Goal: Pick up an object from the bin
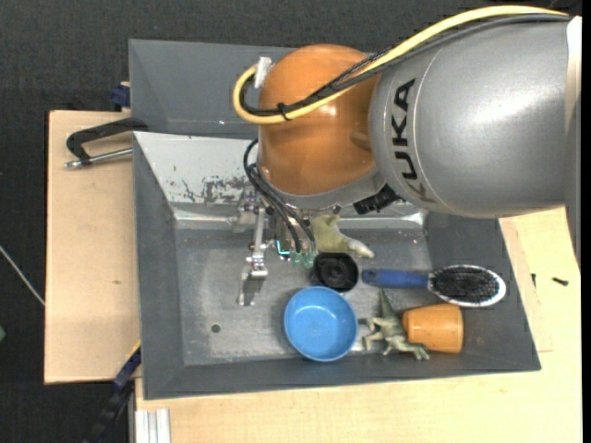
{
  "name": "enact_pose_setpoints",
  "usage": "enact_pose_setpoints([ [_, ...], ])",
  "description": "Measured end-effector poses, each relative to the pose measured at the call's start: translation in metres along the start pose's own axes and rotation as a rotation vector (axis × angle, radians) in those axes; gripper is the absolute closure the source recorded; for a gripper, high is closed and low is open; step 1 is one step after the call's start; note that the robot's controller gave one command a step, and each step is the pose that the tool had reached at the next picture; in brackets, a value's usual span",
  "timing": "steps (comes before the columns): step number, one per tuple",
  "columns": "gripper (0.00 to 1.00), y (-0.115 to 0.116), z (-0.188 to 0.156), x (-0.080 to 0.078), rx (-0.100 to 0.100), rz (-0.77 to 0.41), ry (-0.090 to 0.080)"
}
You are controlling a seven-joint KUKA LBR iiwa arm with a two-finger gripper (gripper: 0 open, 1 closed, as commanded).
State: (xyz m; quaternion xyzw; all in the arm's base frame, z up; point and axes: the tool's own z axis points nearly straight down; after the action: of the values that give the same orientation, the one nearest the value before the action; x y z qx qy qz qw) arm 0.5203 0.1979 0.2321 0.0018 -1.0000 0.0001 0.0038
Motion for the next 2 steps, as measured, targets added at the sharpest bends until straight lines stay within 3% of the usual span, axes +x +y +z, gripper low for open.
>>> enact_pose_setpoints([
  [1,0.0,-0.09,0.1405,0.0022,0.003,-0.137,0.0],
  [2,1.0,-0.0866,0.1349,-0.0008,-0.001,-0.139,-0.012],
])
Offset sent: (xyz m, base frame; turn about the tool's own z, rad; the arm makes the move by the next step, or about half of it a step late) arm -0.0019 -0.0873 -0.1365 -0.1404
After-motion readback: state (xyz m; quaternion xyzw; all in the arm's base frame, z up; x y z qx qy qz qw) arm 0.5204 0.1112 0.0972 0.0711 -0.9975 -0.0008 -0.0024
